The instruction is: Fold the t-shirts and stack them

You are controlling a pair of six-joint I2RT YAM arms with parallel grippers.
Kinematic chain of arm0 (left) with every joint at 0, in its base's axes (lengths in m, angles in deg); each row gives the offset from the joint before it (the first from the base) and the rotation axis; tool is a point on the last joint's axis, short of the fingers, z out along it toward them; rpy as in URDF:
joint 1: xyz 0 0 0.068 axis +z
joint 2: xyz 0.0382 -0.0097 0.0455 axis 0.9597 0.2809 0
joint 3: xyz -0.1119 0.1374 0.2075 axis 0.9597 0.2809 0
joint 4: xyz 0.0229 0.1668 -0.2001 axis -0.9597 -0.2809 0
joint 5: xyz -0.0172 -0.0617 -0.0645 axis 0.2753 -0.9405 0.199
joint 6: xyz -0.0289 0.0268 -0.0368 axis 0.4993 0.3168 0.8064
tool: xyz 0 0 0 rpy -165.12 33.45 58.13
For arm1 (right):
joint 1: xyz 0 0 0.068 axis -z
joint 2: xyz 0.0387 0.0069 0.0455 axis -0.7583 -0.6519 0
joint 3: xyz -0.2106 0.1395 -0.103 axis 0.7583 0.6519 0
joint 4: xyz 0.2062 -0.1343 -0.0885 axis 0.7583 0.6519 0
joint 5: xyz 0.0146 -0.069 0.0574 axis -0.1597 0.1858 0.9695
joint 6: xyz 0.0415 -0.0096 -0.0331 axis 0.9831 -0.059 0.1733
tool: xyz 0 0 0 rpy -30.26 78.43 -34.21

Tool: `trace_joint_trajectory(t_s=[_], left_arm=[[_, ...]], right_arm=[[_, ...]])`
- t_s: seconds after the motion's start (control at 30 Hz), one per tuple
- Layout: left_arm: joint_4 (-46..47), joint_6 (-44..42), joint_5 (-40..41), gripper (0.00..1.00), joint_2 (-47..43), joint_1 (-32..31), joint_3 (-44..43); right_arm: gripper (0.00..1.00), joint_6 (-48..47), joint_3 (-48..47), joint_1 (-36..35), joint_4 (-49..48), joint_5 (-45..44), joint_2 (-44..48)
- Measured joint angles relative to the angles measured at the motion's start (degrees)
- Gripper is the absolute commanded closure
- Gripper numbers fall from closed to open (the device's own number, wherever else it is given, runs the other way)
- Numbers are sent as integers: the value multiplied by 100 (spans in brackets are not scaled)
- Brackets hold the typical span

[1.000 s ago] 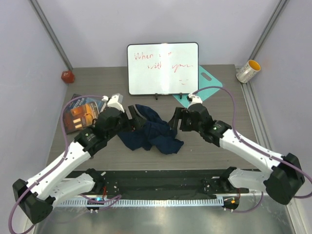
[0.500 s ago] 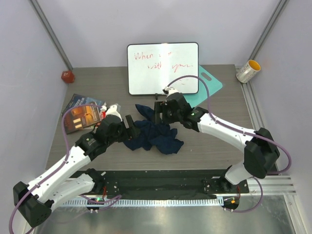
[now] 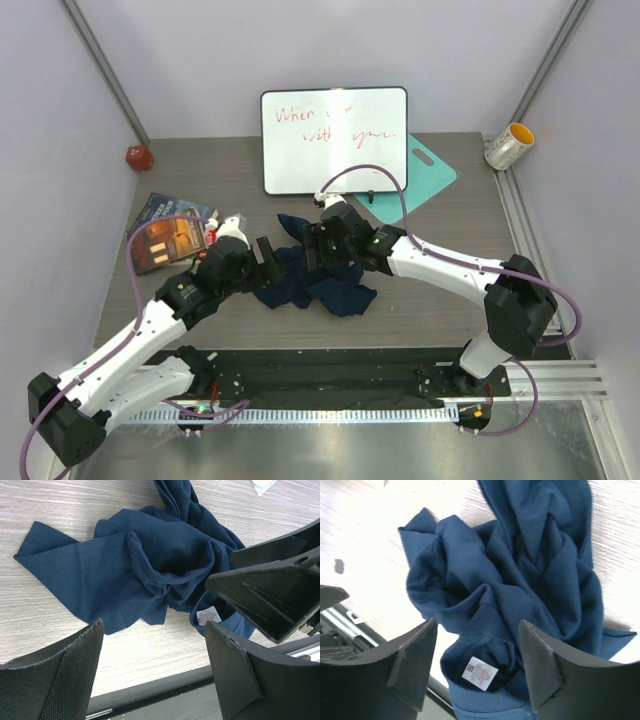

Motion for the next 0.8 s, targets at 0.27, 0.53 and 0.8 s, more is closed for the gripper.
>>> trace_joint_trajectory(t_s=[0.27,0.53,0.8], left_arm=[[26,85,-4,19,46,2,192],[101,94,-24,19,138,0,197],[131,105,-24,19,151,0,199]], right_arm=[[97,-15,-9,-4,184,-219,-11],[99,4,-7,-22,195,-243,-20],[99,-24,98,-28,358,-645,575]])
